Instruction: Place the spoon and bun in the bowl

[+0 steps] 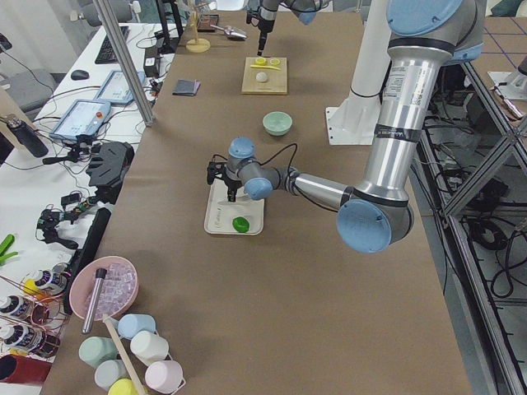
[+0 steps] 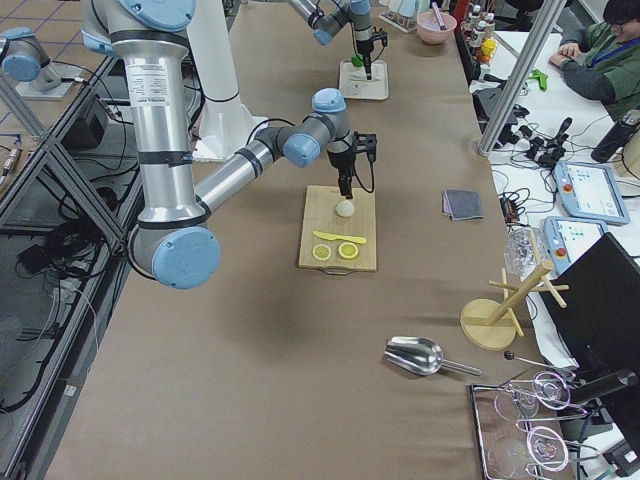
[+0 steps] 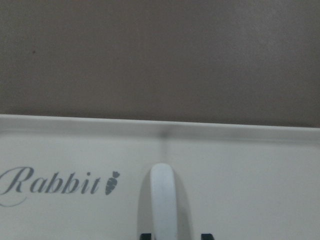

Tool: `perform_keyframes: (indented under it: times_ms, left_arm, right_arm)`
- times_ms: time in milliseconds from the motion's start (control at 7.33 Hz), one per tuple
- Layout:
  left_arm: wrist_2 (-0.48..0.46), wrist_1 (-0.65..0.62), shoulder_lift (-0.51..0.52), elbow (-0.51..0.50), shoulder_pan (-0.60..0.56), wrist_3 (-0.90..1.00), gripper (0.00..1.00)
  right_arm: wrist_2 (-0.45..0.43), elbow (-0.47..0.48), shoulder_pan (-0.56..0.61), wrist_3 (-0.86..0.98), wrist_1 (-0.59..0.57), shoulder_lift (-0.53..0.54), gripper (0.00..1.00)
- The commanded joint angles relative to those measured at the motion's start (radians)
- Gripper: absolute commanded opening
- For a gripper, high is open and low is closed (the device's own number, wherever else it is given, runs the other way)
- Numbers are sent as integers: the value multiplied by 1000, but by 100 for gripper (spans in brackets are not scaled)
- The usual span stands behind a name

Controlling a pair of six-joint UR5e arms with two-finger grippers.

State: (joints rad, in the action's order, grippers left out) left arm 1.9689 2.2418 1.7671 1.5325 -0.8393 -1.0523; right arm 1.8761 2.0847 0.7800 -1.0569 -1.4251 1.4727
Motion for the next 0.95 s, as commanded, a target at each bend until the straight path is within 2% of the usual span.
perform_keyframes:
  times_ms: [0,136,409,682,818]
  left_arm:
    - [-8,-1,2,-11,0,0,32]
    - [-28,-1,6,-14,2,0,29]
    - [-25,1,6,9,0,-1,0]
    - [-19,-17,6,118,0,-41,0]
    - [-19,-19,12,153,2,-164,0]
  right_arm:
    - [0,-2,-1,-2,0,0,100]
    - [0,-2,-1,0,0,0,99]
    - [0,-2,-2,0,0,0,100]
    - [0,-2,-2,0,0,0,100]
    - [0,-2,-2,0,0,0,100]
